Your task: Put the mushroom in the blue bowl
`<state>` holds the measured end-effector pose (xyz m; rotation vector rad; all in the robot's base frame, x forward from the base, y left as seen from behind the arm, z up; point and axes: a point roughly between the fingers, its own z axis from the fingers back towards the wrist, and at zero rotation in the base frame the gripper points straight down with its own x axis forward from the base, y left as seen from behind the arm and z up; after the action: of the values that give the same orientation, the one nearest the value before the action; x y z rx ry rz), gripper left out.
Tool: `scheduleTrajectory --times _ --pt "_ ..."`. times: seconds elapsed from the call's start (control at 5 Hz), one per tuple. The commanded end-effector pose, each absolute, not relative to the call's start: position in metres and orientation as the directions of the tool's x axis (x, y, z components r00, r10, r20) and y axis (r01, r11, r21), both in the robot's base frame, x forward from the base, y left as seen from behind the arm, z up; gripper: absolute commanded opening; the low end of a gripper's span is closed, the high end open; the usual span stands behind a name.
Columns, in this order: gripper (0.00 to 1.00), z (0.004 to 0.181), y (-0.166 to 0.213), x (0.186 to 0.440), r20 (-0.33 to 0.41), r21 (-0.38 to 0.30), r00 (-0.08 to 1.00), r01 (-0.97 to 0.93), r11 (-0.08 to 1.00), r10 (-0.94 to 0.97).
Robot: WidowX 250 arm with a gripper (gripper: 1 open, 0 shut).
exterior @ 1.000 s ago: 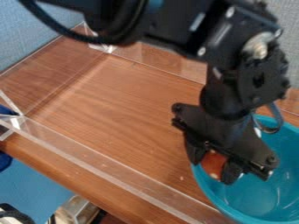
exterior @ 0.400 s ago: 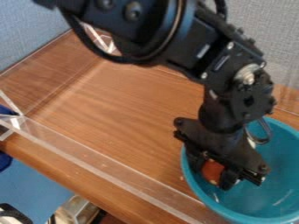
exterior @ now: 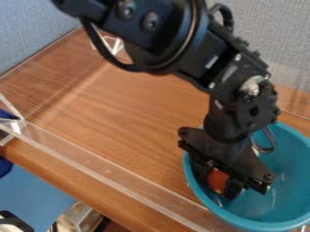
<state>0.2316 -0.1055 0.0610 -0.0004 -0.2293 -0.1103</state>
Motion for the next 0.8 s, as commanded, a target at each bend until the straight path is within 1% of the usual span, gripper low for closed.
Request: scheduleTrajectory --times 0.0,0.6 --pt "0.00 0.0626 -0.1025 0.2353 0.240 0.008 0.967 0.085 0.996 -0.085" --pt "0.00 0.0596 -0.1027 0.2321 0.231 0.014 0.971 0.056 0.998 -0.058"
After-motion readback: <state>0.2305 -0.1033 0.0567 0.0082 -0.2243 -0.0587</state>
